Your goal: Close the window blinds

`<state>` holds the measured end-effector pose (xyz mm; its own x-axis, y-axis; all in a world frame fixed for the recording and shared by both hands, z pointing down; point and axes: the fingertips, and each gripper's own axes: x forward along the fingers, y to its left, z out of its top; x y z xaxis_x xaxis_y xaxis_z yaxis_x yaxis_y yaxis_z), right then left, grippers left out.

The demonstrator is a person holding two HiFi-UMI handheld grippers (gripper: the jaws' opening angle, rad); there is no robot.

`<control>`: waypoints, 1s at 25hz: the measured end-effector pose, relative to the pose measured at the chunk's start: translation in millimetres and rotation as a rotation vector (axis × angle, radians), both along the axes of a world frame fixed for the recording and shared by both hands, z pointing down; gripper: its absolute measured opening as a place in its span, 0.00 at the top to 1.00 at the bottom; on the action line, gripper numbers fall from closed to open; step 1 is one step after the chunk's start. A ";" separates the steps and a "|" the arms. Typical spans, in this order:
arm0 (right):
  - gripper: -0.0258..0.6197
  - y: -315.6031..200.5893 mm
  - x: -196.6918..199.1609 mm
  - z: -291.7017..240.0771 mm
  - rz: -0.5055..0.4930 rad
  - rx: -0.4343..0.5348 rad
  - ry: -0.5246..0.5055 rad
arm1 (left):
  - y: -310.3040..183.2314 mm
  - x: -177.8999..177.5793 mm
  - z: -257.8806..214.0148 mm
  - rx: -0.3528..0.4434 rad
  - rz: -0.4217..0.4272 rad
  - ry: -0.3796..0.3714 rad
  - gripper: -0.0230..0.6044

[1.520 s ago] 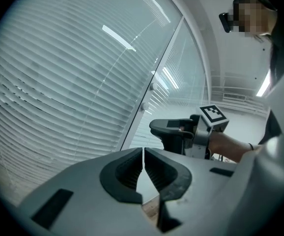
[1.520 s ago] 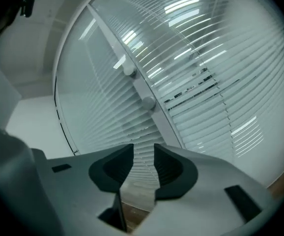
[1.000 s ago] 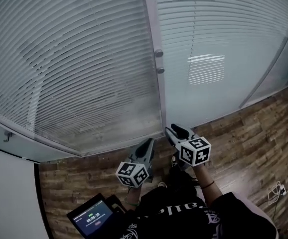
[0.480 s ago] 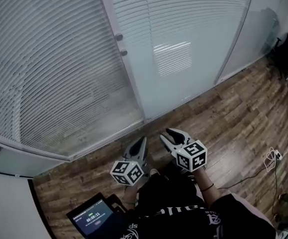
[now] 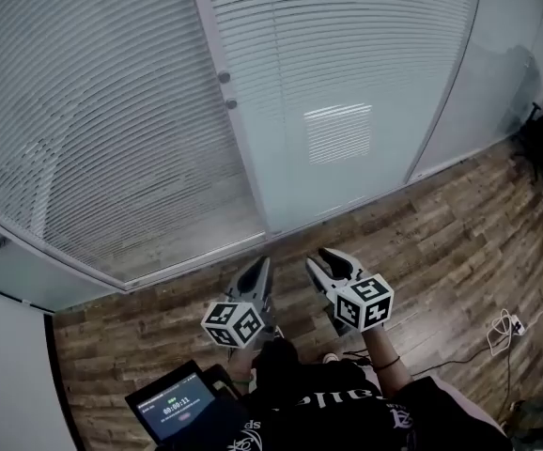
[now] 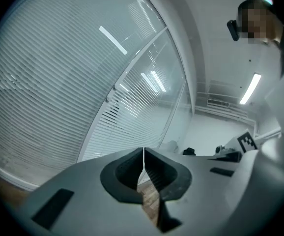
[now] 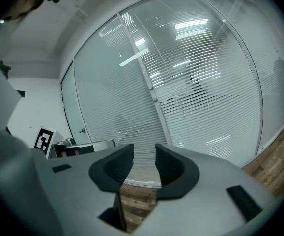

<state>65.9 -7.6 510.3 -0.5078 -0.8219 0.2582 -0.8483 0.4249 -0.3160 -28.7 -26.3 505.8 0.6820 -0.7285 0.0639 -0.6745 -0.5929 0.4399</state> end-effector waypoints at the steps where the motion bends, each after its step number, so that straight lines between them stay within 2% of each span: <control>1: 0.75 14.6 8.1 -1.2 -0.011 0.001 -0.002 | 13.9 6.9 -1.2 0.000 -0.016 0.005 0.95; 5: 0.75 73.6 43.8 5.6 -0.056 -0.010 0.009 | 82.6 50.5 6.4 -0.018 -0.033 0.007 0.95; 9: 0.75 117.4 62.1 19.9 -0.084 -0.033 -0.020 | 144.4 84.8 19.8 -0.046 -0.008 -0.032 0.95; 17: 0.75 168.9 64.0 21.8 -0.094 -0.034 -0.060 | 200.4 95.3 18.1 -0.050 0.007 -0.088 0.95; 22: 0.75 193.7 63.3 20.1 -0.056 -0.021 -0.064 | 227.0 103.8 15.2 -0.026 0.078 -0.109 0.95; 25: 0.75 215.5 49.9 22.8 -0.033 -0.029 -0.065 | 255.0 94.3 15.6 -0.025 0.115 -0.099 0.95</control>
